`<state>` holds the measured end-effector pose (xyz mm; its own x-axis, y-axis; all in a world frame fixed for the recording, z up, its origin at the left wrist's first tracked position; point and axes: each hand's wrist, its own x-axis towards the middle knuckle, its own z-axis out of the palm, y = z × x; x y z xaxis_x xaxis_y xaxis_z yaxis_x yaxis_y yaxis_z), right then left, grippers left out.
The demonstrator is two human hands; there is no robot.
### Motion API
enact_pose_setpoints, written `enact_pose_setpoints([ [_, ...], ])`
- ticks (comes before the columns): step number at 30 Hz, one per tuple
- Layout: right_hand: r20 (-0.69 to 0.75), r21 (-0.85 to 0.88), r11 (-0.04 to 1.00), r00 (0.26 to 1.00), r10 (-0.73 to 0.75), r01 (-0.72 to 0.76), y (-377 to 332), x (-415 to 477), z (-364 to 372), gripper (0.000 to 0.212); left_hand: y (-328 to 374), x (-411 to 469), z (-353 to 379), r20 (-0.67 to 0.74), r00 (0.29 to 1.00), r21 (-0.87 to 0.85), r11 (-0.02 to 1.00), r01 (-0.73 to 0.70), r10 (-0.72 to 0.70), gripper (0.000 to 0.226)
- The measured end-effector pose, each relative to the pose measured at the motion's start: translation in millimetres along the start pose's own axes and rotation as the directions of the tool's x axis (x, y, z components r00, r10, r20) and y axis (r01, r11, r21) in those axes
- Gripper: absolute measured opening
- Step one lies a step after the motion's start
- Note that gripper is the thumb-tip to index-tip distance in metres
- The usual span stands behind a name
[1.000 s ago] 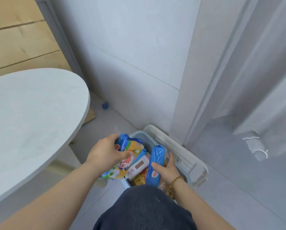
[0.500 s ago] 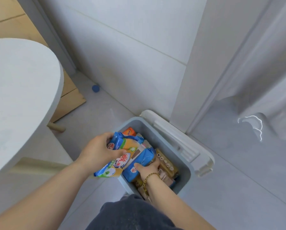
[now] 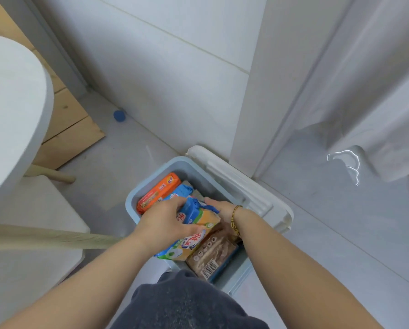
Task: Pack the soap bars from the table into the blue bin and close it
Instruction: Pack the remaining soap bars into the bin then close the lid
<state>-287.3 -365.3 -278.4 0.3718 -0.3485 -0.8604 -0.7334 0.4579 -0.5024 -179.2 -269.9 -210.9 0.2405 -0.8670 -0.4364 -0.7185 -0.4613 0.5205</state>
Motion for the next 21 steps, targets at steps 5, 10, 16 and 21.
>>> enact_pose_setpoints([
  [5, 0.066, 0.227, 0.972, 0.997, 0.039, -0.053, 16, 10, -11, 0.065, 0, 10, 34, 0.036, 0.999, 0.164, 0.986, -0.031, 0.025, 0.039],
  [10, -0.131, 0.072, 0.997, 0.991, -0.012, 0.021, 22, 11, -7, 0.057, -4, 21, 54, -0.025, 1.000, 0.302, 0.953, 0.004, 0.004, 0.034],
  [16, -0.193, 0.012, 0.992, 0.974, -0.122, 0.127, 23, 10, 4, 0.042, -16, 31, 72, -0.040, 0.996, 0.375, 0.925, -0.062, 0.083, 0.064],
  [21, -0.257, 0.237, 0.936, 0.946, -0.196, 0.258, 39, 6, 23, 0.046, -40, 25, 79, 0.027, 0.997, 0.448, 0.891, -0.076, 0.071, 0.088],
])
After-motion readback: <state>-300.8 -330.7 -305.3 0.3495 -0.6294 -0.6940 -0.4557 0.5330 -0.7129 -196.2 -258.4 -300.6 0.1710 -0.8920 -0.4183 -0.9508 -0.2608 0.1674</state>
